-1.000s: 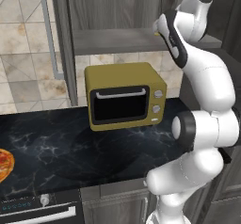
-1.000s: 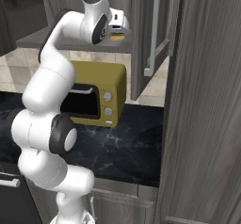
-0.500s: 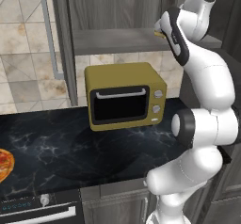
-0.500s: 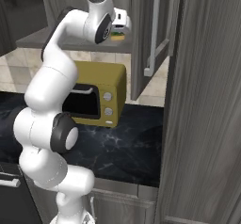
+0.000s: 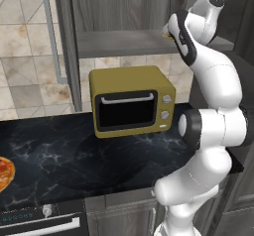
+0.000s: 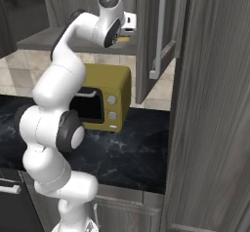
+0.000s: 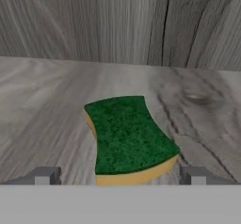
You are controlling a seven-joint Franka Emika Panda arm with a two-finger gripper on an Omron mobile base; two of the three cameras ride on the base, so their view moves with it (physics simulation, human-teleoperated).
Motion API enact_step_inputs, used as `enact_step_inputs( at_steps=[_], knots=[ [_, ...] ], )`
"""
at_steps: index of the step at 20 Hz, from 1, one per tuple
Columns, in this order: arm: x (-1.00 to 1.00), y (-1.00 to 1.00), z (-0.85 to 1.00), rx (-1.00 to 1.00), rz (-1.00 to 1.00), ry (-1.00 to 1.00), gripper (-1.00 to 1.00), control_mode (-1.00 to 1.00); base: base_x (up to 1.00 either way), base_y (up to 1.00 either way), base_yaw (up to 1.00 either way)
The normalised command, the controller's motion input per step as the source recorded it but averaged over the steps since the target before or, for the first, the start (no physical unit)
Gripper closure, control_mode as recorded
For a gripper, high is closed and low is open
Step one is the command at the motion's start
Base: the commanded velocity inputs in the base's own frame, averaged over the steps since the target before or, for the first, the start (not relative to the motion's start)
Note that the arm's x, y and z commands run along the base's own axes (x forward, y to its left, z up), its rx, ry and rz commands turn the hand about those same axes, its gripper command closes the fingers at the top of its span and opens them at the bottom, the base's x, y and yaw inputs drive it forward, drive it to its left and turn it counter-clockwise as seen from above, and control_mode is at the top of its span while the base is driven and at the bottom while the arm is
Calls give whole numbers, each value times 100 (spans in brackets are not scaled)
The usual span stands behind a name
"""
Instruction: Open the cabinet. Pick the sponge and place it next to the sink. Then close the cabinet.
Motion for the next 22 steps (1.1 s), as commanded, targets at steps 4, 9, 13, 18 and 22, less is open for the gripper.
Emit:
enact_step_inputs(
  at_steps=[4, 9, 13, 18, 22],
  knots=[
    [27, -17, 1, 0, 1, 0, -100, -100, 0, 0, 0],
    [6, -5, 11, 0, 2, 1, -100, -100, 0, 0, 0],
    [0, 0, 0, 0, 5, 6, -100, -100, 0, 0, 0],
    [7, 0, -11, 0, 6, 8, -100, -100, 0, 0, 0],
    [24, 0, -10, 0, 5, 5, -100, -100, 0, 0, 0]
  ],
)
